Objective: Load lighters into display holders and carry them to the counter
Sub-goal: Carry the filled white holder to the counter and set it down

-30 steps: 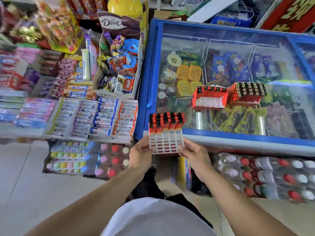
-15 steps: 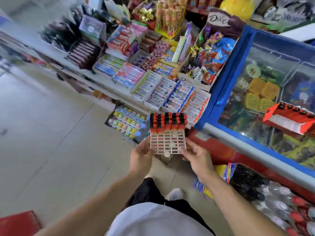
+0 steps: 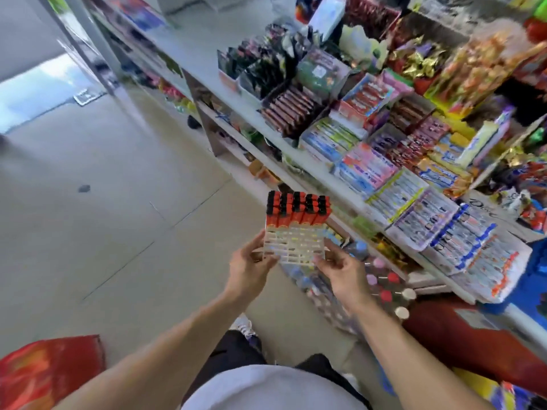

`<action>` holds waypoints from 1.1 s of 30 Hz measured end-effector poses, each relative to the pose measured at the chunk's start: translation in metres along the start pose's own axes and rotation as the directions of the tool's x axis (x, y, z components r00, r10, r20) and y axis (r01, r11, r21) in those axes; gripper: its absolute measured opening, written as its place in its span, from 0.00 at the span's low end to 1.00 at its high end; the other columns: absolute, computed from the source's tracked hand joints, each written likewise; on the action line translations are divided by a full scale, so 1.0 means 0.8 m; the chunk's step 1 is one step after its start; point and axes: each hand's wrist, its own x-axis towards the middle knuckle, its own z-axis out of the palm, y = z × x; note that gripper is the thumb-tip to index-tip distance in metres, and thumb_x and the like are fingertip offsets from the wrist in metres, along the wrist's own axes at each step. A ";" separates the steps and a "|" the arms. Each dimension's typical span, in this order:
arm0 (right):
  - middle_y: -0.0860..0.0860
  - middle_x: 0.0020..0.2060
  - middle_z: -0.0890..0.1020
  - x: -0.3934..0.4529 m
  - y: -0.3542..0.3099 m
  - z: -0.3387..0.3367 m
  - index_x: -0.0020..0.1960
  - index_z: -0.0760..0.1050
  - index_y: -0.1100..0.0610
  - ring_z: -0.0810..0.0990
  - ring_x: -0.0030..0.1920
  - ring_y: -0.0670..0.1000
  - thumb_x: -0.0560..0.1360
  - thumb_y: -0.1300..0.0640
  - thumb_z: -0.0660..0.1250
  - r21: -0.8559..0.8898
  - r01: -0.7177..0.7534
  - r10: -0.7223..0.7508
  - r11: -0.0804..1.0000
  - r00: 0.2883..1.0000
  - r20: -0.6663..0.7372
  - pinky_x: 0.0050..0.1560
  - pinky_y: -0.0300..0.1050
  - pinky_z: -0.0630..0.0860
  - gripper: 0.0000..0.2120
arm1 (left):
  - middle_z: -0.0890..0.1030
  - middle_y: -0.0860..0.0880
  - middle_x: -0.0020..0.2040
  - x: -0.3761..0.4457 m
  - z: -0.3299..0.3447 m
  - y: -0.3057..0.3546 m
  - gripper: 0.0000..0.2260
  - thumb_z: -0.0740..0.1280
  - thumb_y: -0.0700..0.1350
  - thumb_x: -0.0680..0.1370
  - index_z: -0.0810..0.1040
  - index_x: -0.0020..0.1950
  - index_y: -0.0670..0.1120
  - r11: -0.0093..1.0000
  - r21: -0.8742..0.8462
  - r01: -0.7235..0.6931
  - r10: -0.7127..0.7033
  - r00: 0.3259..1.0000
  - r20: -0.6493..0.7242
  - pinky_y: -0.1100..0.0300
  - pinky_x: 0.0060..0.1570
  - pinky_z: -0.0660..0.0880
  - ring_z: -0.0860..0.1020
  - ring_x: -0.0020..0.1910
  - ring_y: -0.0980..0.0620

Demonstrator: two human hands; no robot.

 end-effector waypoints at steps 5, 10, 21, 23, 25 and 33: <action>0.42 0.47 0.86 0.048 -0.042 0.106 0.67 0.75 0.50 0.84 0.47 0.40 0.75 0.63 0.73 -0.020 0.022 -0.021 1.000 0.998 0.063 0.48 0.33 0.79 0.22 | 0.80 0.55 0.59 0.074 -0.098 0.012 0.29 0.73 0.42 0.77 0.68 0.77 0.50 1.000 -0.009 0.023 -0.023 1.000 -0.003 0.72 0.43 0.75 0.82 0.50 0.60; 0.48 0.50 0.87 0.111 -0.081 0.189 0.69 0.76 0.52 0.85 0.53 0.54 0.74 0.60 0.75 -0.044 0.035 -0.030 0.998 0.993 0.115 0.55 0.48 0.81 0.24 | 0.77 0.60 0.52 0.144 -0.164 0.036 0.28 0.73 0.41 0.78 0.69 0.76 0.49 1.000 -0.004 -0.005 0.004 0.998 -0.058 0.76 0.40 0.73 0.80 0.43 0.69; 0.50 0.50 0.87 0.314 -0.203 0.323 0.63 0.79 0.44 0.85 0.50 0.54 0.72 0.59 0.75 -0.025 0.094 -0.088 0.995 0.983 0.163 0.57 0.52 0.80 0.22 | 0.77 0.65 0.49 0.369 -0.255 0.131 0.28 0.75 0.42 0.76 0.70 0.73 0.55 0.998 0.006 -0.068 0.068 0.992 -0.109 0.76 0.38 0.73 0.79 0.39 0.70; 0.51 0.51 0.87 0.357 -0.233 0.346 0.62 0.80 0.44 0.84 0.48 0.54 0.74 0.60 0.75 -0.018 0.107 -0.103 0.994 0.981 0.166 0.57 0.54 0.80 0.20 | 0.78 0.66 0.47 0.421 -0.268 0.155 0.28 0.75 0.41 0.75 0.71 0.73 0.53 0.997 0.006 -0.076 0.076 0.990 -0.119 0.74 0.38 0.74 0.80 0.39 0.69; 0.53 0.50 0.86 0.398 -0.259 0.367 0.63 0.80 0.44 0.84 0.46 0.57 0.74 0.60 0.75 -0.010 0.106 -0.103 0.994 0.981 0.166 0.54 0.57 0.81 0.20 | 0.78 0.66 0.48 0.467 -0.280 0.181 0.28 0.75 0.40 0.76 0.69 0.72 0.56 0.997 0.005 -0.080 0.080 0.990 -0.115 0.73 0.38 0.75 0.79 0.39 0.69; 0.50 0.51 0.86 0.540 -0.377 0.433 0.67 0.74 0.50 0.85 0.49 0.49 0.77 0.65 0.71 0.002 0.135 -0.134 0.991 0.983 0.122 0.48 0.42 0.82 0.21 | 0.83 0.60 0.50 0.648 -0.327 0.271 0.27 0.73 0.38 0.77 0.71 0.75 0.50 0.997 -0.010 -0.078 0.078 0.997 -0.017 0.74 0.41 0.75 0.82 0.44 0.66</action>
